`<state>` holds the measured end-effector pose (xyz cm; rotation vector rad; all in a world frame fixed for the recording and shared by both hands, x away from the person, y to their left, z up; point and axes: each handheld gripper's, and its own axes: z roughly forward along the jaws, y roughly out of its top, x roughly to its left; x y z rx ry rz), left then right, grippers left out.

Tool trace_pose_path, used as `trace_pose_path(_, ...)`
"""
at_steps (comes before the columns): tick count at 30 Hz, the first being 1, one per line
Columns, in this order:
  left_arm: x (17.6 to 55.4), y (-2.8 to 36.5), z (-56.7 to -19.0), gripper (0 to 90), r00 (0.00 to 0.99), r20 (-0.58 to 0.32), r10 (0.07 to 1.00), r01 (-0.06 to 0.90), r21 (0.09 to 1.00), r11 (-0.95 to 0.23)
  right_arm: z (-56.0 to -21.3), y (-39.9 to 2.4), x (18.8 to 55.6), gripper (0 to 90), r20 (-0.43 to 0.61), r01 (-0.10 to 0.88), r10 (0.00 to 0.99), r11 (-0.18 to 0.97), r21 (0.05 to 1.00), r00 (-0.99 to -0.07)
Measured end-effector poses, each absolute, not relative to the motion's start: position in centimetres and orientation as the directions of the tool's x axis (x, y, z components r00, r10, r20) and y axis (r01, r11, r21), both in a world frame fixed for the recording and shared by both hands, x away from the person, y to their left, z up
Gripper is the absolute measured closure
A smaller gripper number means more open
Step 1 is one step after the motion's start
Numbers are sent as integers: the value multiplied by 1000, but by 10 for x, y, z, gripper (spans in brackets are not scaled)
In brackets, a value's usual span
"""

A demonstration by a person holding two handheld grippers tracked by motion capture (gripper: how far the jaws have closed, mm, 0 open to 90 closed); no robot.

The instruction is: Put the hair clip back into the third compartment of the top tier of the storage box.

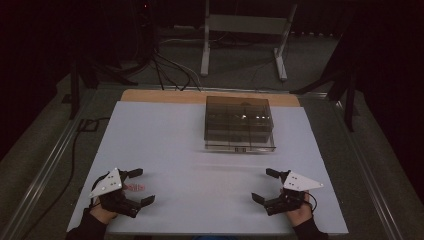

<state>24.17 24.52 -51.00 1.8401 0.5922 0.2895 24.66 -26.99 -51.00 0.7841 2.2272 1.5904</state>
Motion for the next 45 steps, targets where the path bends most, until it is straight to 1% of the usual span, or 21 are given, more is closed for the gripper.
trace_pose_path(9, 242, 244, -509, 5, 844, -85, 529, 256, 931, -259, -512, -269, 247, 0, 78, 268, 575, 253, 930, -815)
trace_pose_path(14, 243, 244, -511, 6, 847, -105, 522, 273, 927, -256, -510, -267, 246, 0, 81, 282, 579, 267, 921, -811)
trace_pose_path(20, 243, 241, -510, 6, 857, -104, 505, 273, 922, -274, -510, -266, 246, 0, 83, 286, 575, 273, 918, -814)
trace_pose_path(25, 241, 235, -505, 6, 876, -99, 472, 266, 915, -303, -508, -265, 244, 0, 76, 276, 574, 268, 923, -815)
trace_pose_path(33, 238, 226, -490, 6, 895, -74, 439, 226, 926, -303, -507, -265, 243, 0, 75, 273, 575, 266, 925, -815)
trace_pose_path(40, 239, 225, -482, 5, 894, -71, 442, 215, 934, -285, -506, -265, 243, 0, 79, 272, 575, 258, 927, -814)
trace_pose_path(45, 241, 226, -478, 6, 897, -87, 434, 224, 935, -276, -506, -266, 243, 0, 85, 275, 576, 252, 928, -813)
